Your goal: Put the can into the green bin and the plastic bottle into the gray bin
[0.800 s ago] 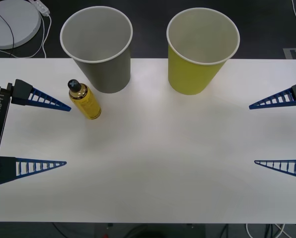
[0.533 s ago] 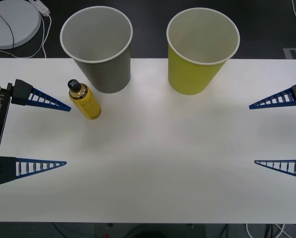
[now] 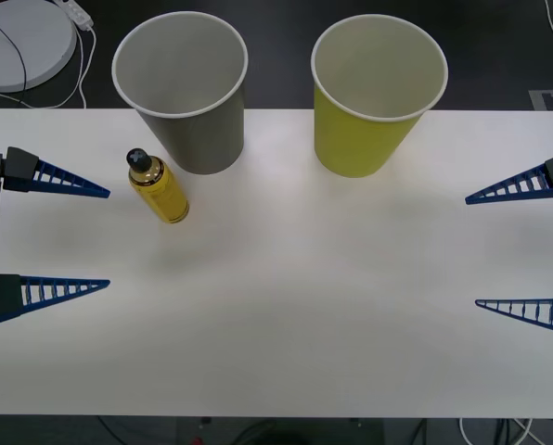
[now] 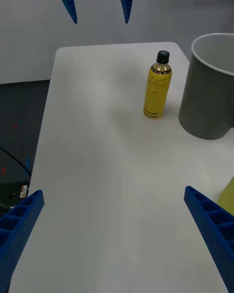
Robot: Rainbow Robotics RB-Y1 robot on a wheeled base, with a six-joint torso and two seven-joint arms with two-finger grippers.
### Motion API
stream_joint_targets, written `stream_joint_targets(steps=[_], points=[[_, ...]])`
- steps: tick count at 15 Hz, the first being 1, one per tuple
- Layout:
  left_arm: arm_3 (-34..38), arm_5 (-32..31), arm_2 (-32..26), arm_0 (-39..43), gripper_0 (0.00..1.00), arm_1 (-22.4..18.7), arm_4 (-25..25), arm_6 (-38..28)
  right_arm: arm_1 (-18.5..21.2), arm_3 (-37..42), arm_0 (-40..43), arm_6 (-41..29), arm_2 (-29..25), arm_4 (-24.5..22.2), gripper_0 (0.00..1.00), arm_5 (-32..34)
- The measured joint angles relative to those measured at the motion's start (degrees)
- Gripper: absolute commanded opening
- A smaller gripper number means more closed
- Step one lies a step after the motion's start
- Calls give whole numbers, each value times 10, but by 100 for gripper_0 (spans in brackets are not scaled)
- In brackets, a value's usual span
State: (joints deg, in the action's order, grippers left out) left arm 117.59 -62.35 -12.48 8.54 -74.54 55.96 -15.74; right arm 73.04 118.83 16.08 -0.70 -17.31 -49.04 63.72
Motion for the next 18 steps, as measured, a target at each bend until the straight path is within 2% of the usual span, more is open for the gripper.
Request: stream_joint_targets(steps=[5, 8, 13, 18], points=[[-44, 30, 0, 37, 100, 8, -10, 40, 0, 0, 0, 0, 0, 0, 100, 0], [-43, 70, -1, 73, 100, 25, -20, 59, 0, 0, 0, 0, 0, 0, 100, 0], [-43, 134, -9, 134, 100, 48, -41, 128, 0, 0, 0, 0, 0, 0, 100, 0], [-30, 200, -9, 174, 100, 60, -45, 136, 0, 0, 0, 0, 0, 0, 100, 0]])
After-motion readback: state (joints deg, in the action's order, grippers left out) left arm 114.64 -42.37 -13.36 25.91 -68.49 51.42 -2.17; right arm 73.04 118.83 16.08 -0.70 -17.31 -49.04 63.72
